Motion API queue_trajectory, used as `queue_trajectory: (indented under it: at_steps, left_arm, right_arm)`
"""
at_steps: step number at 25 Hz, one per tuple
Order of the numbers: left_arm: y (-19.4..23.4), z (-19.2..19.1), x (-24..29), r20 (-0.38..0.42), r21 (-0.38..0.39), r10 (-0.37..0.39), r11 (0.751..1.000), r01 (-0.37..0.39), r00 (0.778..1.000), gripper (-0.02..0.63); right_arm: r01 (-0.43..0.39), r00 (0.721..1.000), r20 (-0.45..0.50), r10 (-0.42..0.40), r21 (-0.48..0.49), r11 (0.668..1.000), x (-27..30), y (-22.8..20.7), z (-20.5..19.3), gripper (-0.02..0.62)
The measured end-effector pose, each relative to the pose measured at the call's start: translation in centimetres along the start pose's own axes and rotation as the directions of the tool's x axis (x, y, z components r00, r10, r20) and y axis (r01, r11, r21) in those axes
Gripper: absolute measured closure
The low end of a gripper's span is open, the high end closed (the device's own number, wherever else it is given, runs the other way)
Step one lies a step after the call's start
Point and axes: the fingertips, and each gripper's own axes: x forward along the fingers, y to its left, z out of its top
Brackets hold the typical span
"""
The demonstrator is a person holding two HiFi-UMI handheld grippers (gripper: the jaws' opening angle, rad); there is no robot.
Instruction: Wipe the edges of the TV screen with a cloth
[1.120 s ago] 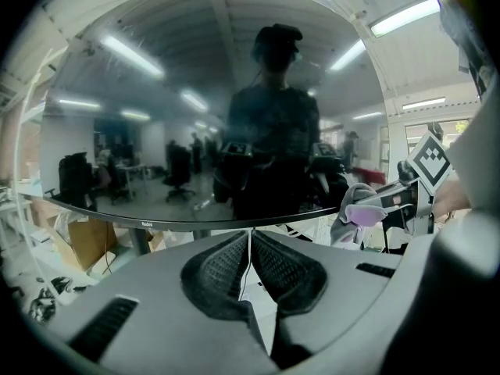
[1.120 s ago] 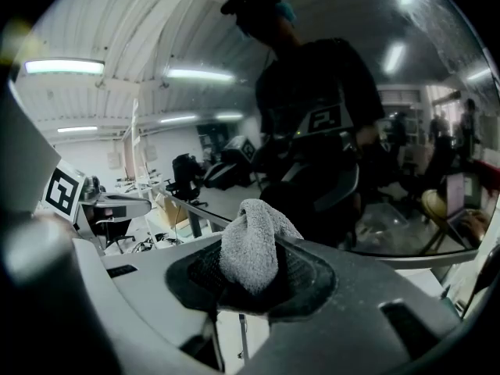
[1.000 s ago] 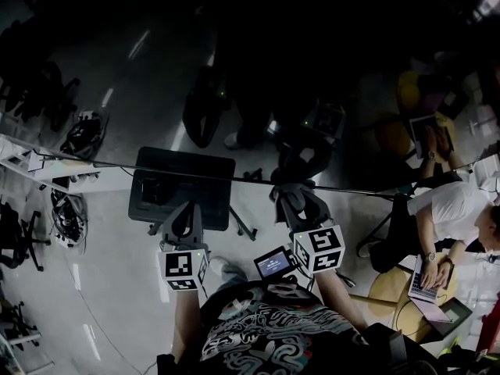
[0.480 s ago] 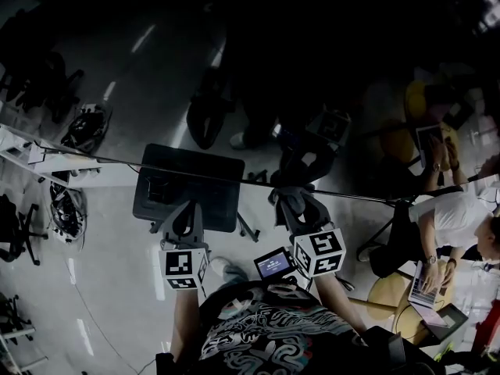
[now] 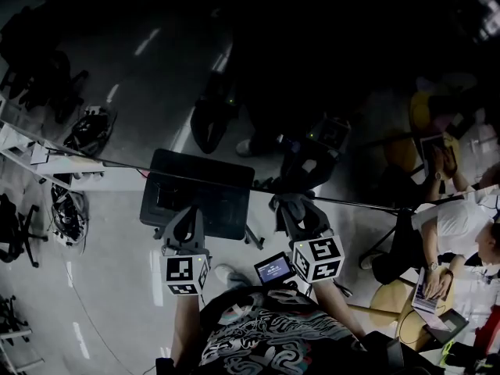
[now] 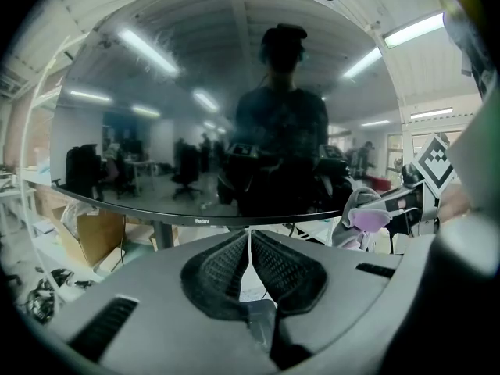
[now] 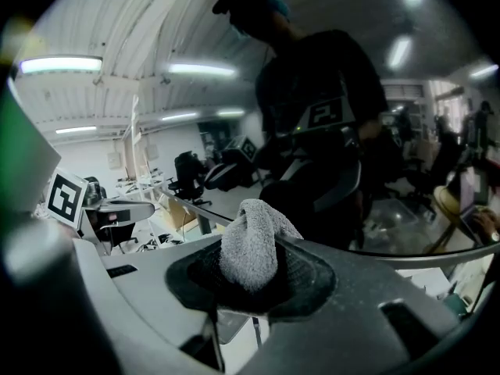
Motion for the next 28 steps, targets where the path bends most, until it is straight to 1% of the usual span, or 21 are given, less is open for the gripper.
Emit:
queue_trajectory:
  at_steps: [2,6,10,16,20,24,28]
  left_arm:
    - [0.7,-0.2,-0.2,0.0,-0.004,0.001,1.0,-0.001,1.0,0.581]
    - [3.5,-0.6,-0.1,-0.002,-0.017,0.004,1.0,-0.004,1.0,0.581]
    - [6.0,-0.4,-0.4,0.014,-0.023,0.001,1.0,-0.001,1.0,0.581]
    - [7.3,-0.8,-1.1,0.009,-0.007,0.01,1.0,-0.01,1.0,0.581]
    - [8.8,-0.5,-0.9,0.023,0.003,0.05,0.999,-0.05,0.998,0.581]
    - [7.4,-0.4,-2.4,0.017,-0.025,0.092,0.995,-0.092,0.996,0.581]
    - [8.3,0.4,-3.8,0.017,-0.011,0.144,0.989,-0.144,0.989,0.581]
  right_arm:
    - [0.008,1.0,-0.005,-0.008,0.002,1.0,0.3,0.3,-0.1,0.446]
    - [0.016,1.0,-0.013,-0.016,0.002,1.0,2.1,2.0,0.3,0.446]
    - [0.019,1.0,-0.009,-0.019,-0.011,1.0,3.2,3.9,1.1,0.446]
    - [0.009,1.0,-0.005,-0.009,-0.022,1.0,3.9,5.2,1.0,0.446]
    - [-0.005,1.0,0.013,0.005,0.0,1.0,5.4,5.7,1.3,0.446]
    - [0.014,1.0,0.015,-0.014,0.028,1.0,3.7,5.0,1.0,0.446]
    - [0.009,0.999,0.034,-0.01,0.049,0.999,4.7,5.7,1.6,0.446]
